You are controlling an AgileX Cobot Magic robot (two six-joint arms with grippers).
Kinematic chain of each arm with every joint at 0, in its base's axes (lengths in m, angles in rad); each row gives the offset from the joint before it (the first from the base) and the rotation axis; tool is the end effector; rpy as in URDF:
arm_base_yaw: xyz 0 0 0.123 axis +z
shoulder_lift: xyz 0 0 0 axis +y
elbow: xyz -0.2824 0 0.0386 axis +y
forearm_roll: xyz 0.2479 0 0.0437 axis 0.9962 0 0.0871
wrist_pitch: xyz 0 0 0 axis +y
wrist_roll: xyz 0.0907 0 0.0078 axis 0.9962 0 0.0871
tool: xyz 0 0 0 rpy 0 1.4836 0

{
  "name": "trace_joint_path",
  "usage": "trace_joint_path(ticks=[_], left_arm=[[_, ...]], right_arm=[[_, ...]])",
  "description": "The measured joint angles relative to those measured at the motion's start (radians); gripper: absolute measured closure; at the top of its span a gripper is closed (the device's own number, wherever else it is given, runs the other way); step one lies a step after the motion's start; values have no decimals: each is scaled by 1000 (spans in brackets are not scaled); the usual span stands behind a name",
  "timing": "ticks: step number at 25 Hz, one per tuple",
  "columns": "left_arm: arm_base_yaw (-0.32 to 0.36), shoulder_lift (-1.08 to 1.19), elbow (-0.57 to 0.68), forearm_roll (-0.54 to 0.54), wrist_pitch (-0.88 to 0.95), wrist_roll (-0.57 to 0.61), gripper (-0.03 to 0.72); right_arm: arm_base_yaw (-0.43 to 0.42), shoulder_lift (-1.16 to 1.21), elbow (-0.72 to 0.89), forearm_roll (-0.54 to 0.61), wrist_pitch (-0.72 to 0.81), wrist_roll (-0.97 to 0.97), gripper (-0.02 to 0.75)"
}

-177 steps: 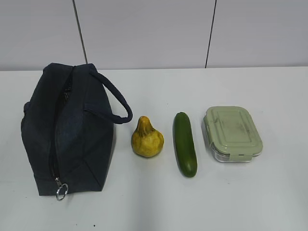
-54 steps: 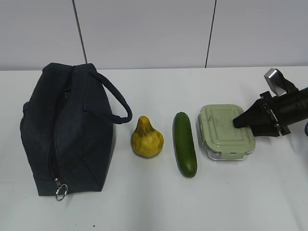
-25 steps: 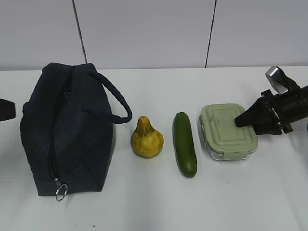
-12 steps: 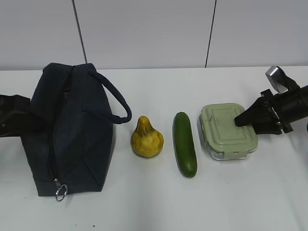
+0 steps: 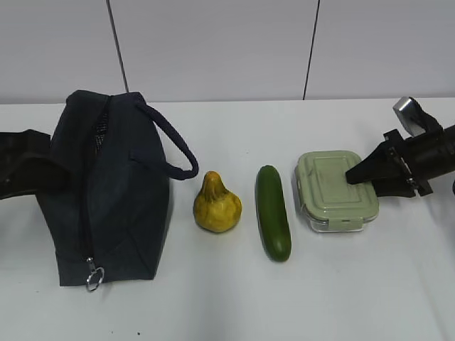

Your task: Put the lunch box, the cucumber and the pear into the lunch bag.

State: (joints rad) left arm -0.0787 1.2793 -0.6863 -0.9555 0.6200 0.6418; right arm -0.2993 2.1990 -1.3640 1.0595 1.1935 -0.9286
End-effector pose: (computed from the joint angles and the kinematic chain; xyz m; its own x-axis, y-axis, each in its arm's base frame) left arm 0.2316 -0.0617 0.2397 -0.8384 -0.1213 -0.5313 0.1909 0.8478 -0.4947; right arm 0.3966 -0.0451 0.1213 -0.9729 0.0915 -0.2125 -0.1137 0.6110 0.7834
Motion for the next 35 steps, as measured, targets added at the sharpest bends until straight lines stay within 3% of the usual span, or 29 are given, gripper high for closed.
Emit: trace_joint_path(ticks=[6, 10, 23, 27, 35], left_arm=[[0, 53, 0, -183, 47, 110, 704], [0, 101, 0, -243, 86, 161, 704], [0, 115, -2, -258, 99, 206, 705], [0, 115, -2, -258, 99, 207, 705], [0, 115, -2, -258, 100, 208, 706]], right_arm=[[0, -25, 2, 13, -36, 8, 358], [0, -56, 2, 44, -40, 21, 358], [24, -222, 4, 235, -44, 49, 358], [99, -262, 2, 270, -44, 49, 358], [344, -274, -93, 358, -40, 51, 358]])
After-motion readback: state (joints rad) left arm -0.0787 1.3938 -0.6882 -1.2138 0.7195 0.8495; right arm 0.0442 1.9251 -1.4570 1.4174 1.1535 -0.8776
